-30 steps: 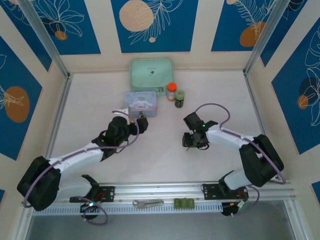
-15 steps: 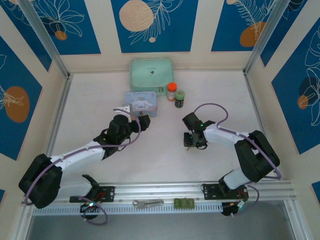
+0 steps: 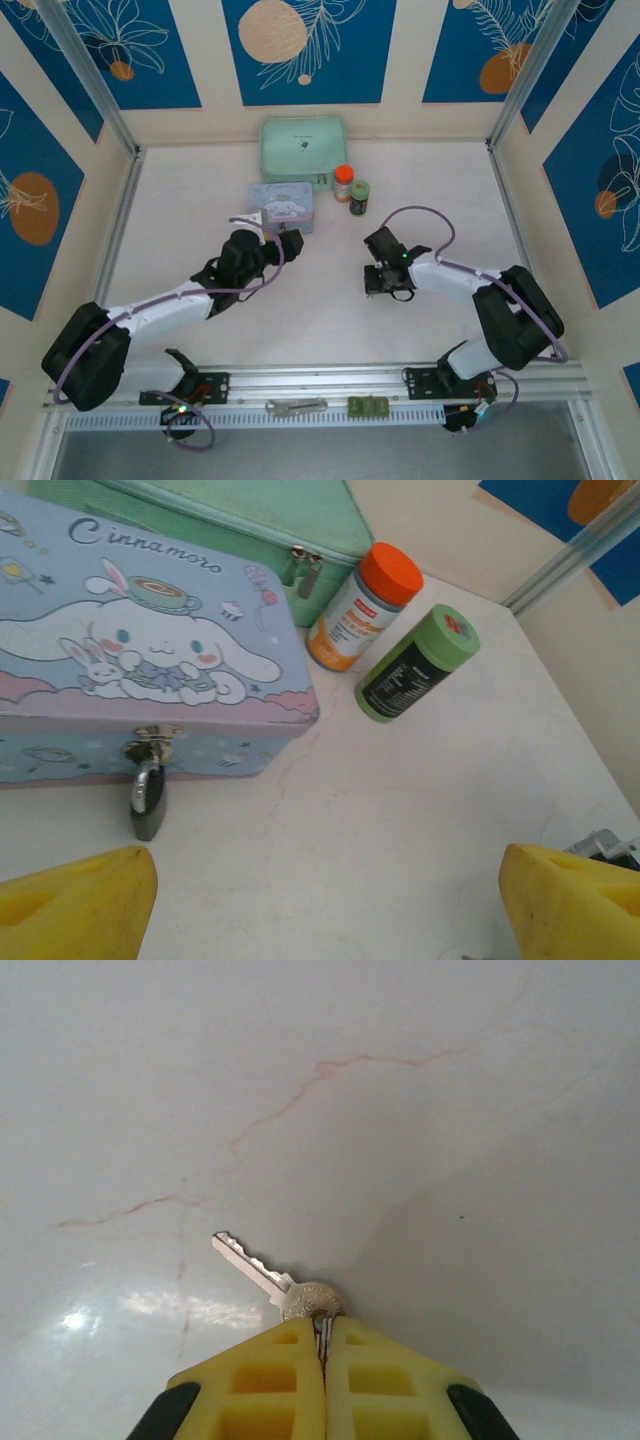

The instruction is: Unlock the padlock with the key

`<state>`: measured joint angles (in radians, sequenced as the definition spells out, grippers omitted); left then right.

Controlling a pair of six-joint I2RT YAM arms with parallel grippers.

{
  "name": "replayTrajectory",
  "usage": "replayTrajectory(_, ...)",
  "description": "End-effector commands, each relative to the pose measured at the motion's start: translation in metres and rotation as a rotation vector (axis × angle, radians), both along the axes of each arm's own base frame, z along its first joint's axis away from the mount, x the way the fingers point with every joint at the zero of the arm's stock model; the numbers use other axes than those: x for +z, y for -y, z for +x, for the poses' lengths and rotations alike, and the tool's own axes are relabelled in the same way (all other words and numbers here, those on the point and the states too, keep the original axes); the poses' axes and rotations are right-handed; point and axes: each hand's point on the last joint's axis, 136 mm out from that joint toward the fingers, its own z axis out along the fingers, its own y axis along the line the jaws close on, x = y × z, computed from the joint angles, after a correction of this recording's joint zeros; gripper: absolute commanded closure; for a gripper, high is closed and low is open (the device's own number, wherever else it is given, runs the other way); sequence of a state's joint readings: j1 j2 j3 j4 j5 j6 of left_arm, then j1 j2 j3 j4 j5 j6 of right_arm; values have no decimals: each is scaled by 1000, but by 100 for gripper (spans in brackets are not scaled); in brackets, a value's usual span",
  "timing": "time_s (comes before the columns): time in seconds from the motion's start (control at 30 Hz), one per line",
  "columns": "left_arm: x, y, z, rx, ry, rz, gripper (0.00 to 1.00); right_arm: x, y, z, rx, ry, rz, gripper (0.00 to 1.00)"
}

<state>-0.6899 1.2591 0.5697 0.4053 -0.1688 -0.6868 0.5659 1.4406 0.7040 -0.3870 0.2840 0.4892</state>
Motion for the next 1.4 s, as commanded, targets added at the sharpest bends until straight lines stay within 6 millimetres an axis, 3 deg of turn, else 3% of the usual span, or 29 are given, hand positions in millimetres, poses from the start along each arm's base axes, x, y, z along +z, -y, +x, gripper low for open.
replayTrajectory(0.0, 23, 17, 0, -40, 40, -79, 12, 21, -19, 4, 102, 89, 105, 100)
replayTrajectory(0.3, 24, 33, -15, -71, -18, -246, 13, 51, -38, 10, 95, 112, 334, 100)
replayTrajectory(0.7, 6, 80, -18, -77, -111, -466, 19, 101, -68, 15, -30, 240, 766, 100)
replayTrajectory(0.93, 5, 103, -13, -116, -131, -490, 25, 118, -88, 16, 1, 313, 801, 100)
replayTrajectory(1.37, 2, 112, -8, -100, -154, -480, 40, 138, -99, 24, 41, 378, 832, 100)
